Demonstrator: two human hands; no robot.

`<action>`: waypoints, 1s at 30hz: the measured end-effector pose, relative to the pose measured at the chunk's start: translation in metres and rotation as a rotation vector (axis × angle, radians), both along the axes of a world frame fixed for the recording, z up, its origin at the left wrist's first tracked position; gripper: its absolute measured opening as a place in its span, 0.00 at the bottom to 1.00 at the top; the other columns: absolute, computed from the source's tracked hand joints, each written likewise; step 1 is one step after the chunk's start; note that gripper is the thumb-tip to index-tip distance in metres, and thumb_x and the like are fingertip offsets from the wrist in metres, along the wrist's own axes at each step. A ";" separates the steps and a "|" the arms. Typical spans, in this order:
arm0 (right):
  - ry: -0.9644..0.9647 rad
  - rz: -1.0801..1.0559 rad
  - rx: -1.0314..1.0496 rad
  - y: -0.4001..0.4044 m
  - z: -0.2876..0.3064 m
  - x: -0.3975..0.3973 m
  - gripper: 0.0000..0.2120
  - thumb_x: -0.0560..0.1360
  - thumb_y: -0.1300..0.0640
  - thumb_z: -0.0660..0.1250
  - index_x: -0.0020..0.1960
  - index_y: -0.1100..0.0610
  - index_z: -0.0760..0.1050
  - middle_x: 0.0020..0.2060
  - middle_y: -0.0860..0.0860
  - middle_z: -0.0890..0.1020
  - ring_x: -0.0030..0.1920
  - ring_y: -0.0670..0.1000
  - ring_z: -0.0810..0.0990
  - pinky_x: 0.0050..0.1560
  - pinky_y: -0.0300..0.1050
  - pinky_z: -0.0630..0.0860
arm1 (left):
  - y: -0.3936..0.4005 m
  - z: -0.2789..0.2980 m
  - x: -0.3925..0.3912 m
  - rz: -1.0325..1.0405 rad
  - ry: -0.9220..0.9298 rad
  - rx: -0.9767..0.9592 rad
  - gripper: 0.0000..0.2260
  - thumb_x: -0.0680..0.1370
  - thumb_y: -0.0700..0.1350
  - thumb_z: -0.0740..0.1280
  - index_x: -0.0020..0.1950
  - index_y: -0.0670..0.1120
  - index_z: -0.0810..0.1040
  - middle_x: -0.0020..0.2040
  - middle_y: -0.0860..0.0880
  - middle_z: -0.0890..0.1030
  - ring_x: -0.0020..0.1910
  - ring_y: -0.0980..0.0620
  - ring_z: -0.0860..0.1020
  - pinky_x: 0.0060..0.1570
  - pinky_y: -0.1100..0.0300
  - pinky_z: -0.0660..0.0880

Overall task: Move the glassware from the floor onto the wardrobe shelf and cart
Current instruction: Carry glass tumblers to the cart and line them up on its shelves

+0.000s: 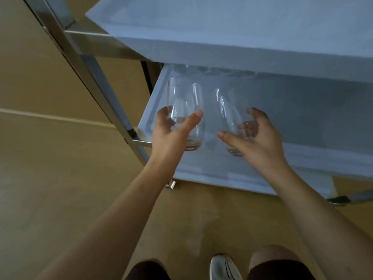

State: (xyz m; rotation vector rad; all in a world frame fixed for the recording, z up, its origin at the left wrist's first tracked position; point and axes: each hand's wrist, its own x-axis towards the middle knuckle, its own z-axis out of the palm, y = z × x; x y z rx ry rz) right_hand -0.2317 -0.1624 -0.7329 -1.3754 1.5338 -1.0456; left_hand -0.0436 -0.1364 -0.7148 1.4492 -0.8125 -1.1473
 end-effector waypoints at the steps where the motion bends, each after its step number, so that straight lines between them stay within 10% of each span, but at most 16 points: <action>1: 0.020 -0.001 -0.049 -0.006 -0.005 -0.003 0.44 0.62 0.48 0.83 0.73 0.50 0.67 0.53 0.52 0.78 0.52 0.51 0.81 0.36 0.33 0.79 | -0.004 -0.004 0.000 -0.009 -0.020 -0.042 0.33 0.68 0.58 0.79 0.69 0.53 0.70 0.59 0.46 0.81 0.51 0.48 0.85 0.45 0.49 0.84; 9: -0.018 -0.070 -0.204 -0.019 -0.036 -0.026 0.43 0.57 0.50 0.85 0.64 0.42 0.64 0.53 0.48 0.76 0.55 0.49 0.78 0.51 0.57 0.82 | -0.017 -0.025 -0.012 -0.068 -0.092 -0.221 0.30 0.71 0.53 0.78 0.68 0.57 0.66 0.62 0.52 0.76 0.60 0.53 0.78 0.50 0.60 0.76; 16: -0.041 -0.159 -0.256 -0.029 -0.032 -0.051 0.41 0.60 0.53 0.85 0.65 0.48 0.63 0.57 0.49 0.77 0.59 0.47 0.77 0.46 0.26 0.71 | -0.026 -0.032 -0.035 -0.132 -0.146 -0.248 0.35 0.69 0.51 0.80 0.69 0.57 0.63 0.63 0.54 0.75 0.61 0.55 0.75 0.59 0.55 0.75; 30: 0.150 -0.327 -0.336 -0.088 -0.057 -0.080 0.41 0.59 0.48 0.85 0.64 0.51 0.67 0.57 0.48 0.80 0.51 0.50 0.81 0.57 0.52 0.79 | -0.084 -0.066 -0.066 -0.185 -0.307 -0.317 0.44 0.65 0.49 0.83 0.71 0.60 0.59 0.57 0.61 0.72 0.55 0.66 0.74 0.46 0.76 0.69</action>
